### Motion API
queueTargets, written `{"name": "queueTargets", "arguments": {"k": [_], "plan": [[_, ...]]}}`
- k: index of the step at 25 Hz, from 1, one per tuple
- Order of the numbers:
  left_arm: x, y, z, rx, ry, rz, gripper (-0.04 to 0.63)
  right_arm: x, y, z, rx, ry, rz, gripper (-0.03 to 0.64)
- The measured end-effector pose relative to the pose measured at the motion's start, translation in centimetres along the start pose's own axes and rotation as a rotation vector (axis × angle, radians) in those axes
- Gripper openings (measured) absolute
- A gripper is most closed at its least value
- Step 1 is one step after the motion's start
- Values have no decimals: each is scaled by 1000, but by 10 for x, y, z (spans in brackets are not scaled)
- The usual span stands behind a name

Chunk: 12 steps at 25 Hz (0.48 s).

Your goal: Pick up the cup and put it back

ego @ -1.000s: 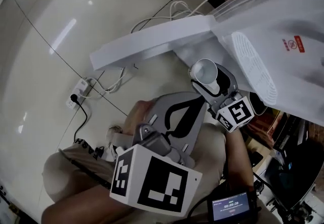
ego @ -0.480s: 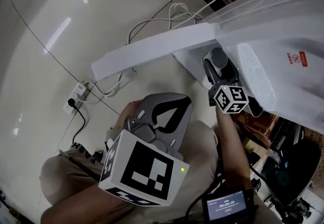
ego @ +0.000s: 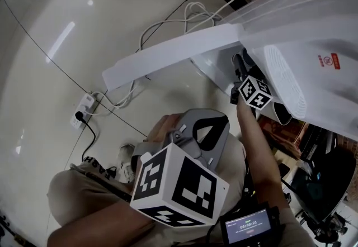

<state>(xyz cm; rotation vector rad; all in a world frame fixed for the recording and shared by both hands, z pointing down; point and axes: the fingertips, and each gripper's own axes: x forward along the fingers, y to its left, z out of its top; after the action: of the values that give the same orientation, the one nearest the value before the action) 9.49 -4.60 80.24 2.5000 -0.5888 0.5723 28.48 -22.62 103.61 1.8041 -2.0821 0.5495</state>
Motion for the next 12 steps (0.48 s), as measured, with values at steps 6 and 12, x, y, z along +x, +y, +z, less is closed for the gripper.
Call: {"name": "queueTargets", "arguments": {"k": [6, 12], "plan": [[-3, 1, -6, 2, 10, 16, 2, 12, -6, -9, 17, -4, -27, 337], [-7, -5, -6, 17, 6, 26, 2, 19, -25, -18, 70, -26, -81, 337]]}}
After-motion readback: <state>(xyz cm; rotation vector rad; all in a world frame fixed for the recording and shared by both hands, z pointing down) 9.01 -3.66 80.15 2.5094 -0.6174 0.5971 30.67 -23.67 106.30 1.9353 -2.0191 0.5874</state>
